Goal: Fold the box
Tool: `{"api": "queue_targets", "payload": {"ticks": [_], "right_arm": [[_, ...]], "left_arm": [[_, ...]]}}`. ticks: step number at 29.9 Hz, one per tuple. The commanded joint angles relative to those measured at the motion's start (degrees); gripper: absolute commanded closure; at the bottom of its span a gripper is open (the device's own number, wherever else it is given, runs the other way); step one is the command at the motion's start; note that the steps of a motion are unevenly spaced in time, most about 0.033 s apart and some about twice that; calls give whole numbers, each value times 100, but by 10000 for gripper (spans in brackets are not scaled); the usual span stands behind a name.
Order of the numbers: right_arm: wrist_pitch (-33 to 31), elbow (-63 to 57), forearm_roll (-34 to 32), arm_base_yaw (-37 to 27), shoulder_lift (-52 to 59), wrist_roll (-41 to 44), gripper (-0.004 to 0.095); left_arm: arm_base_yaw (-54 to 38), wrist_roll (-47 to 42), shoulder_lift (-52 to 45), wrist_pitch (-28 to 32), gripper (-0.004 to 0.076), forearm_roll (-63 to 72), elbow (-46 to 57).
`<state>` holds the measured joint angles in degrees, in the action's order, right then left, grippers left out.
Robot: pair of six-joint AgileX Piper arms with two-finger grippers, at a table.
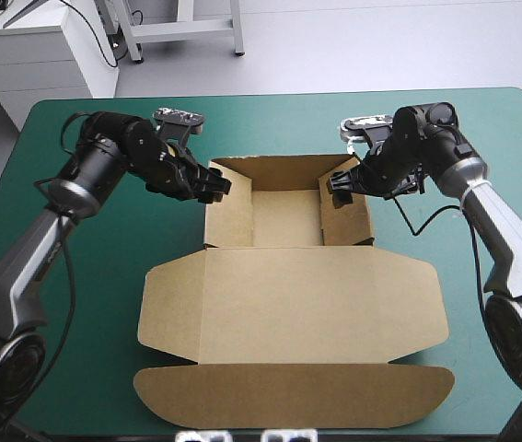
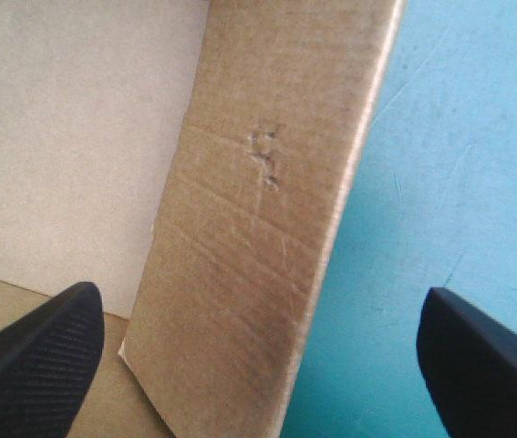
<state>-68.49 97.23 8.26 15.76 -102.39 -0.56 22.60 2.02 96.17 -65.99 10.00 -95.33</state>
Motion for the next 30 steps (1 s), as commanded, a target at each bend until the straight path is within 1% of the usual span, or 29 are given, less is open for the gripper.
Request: {"api": "queue_targets", "payload": {"ticks": [1, 2, 3, 5, 6, 11, 17, 22, 30], "right_arm": [[119, 177, 3, -24, 393, -75, 58], [105, 177, 3, -24, 406, -75, 58], [92, 177, 3, -24, 406, -75, 60], [94, 177, 3, -24, 406, -75, 72], [105, 177, 14, -24, 406, -63, 76], [207, 177, 35, -24, 406, -63, 75], [318, 177, 35, -24, 406, -63, 75], [353, 177, 35, -24, 395, -84, 76], [351, 166, 35, -24, 209, -124, 75]], "left_arm": [[-7, 386, -828, -408, 429, -78, -218], [-7, 546, -1039, -664, 514, -200, -218], [-7, 663, -1177, -780, 597, -263, -218], [-7, 849, -1579, -780, 736, -422, -164], [-7, 983, -1783, -780, 728, -476, -141], [-7, 996, -2684, -780, 729, -554, -45], [-7, 996, -3605, -780, 729, -608, 413], [-7, 996, -4301, -780, 730, -708, 1179], [-7, 690, -5284, -770, 730, -718, 2935]]}}
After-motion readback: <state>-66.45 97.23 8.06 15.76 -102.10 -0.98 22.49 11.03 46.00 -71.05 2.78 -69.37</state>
